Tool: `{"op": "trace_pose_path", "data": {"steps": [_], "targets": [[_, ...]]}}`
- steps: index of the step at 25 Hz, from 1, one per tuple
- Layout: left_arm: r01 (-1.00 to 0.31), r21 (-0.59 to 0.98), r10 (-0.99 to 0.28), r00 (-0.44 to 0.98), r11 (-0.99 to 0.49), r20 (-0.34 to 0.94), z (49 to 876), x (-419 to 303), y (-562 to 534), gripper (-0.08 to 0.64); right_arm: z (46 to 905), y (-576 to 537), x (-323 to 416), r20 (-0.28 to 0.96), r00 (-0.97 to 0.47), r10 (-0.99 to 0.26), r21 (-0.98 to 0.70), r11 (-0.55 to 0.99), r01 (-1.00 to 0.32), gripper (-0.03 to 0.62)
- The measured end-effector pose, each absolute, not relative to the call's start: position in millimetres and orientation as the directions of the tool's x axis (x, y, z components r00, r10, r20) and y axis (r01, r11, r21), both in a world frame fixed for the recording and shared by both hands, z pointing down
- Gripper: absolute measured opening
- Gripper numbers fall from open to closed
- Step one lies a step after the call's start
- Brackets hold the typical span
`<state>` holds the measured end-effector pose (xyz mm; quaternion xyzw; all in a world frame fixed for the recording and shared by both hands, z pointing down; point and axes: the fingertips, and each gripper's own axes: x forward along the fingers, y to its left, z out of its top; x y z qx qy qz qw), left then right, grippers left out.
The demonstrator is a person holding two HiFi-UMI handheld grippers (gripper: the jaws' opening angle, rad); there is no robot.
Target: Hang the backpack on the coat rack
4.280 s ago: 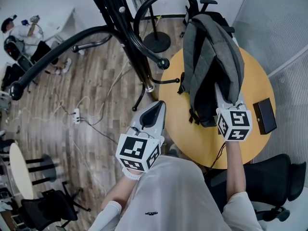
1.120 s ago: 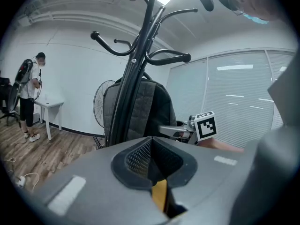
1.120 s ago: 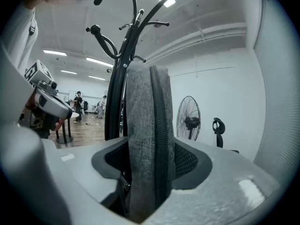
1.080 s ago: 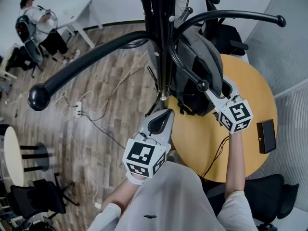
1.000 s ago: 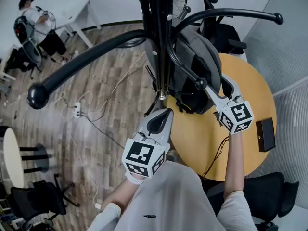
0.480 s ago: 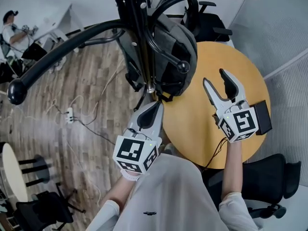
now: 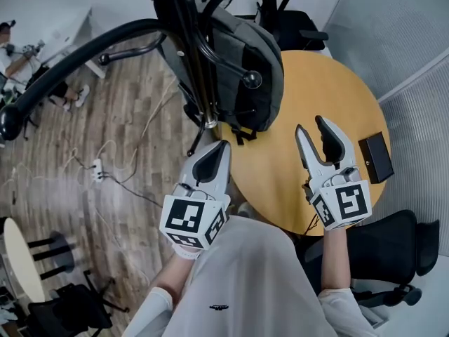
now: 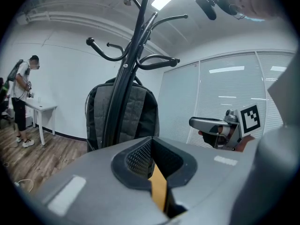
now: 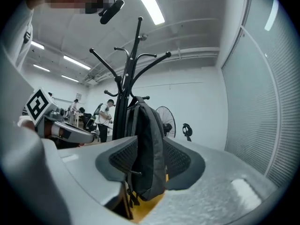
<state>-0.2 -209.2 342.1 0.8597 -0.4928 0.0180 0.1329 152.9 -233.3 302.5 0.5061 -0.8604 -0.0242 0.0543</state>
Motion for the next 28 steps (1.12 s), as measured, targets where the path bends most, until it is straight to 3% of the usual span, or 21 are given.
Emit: {"op": "trace_pose_path", "data": {"steps": [10, 28], "targets": [[-0.863, 0.173, -0.851, 0.500, -0.474, 0.162, 345, 2, -206, 0.018, 336, -207, 172, 0.102, -0.358, -0.928, -0.007, 0.359, -0.933, 0.006], [-0.867, 0.118, -0.850, 0.498, -0.484, 0.175, 362, 10, -199, 0.018, 371, -185, 184, 0.192, -0.296, -0.936, 0.010, 0.303, -0.953, 0.002]]}}
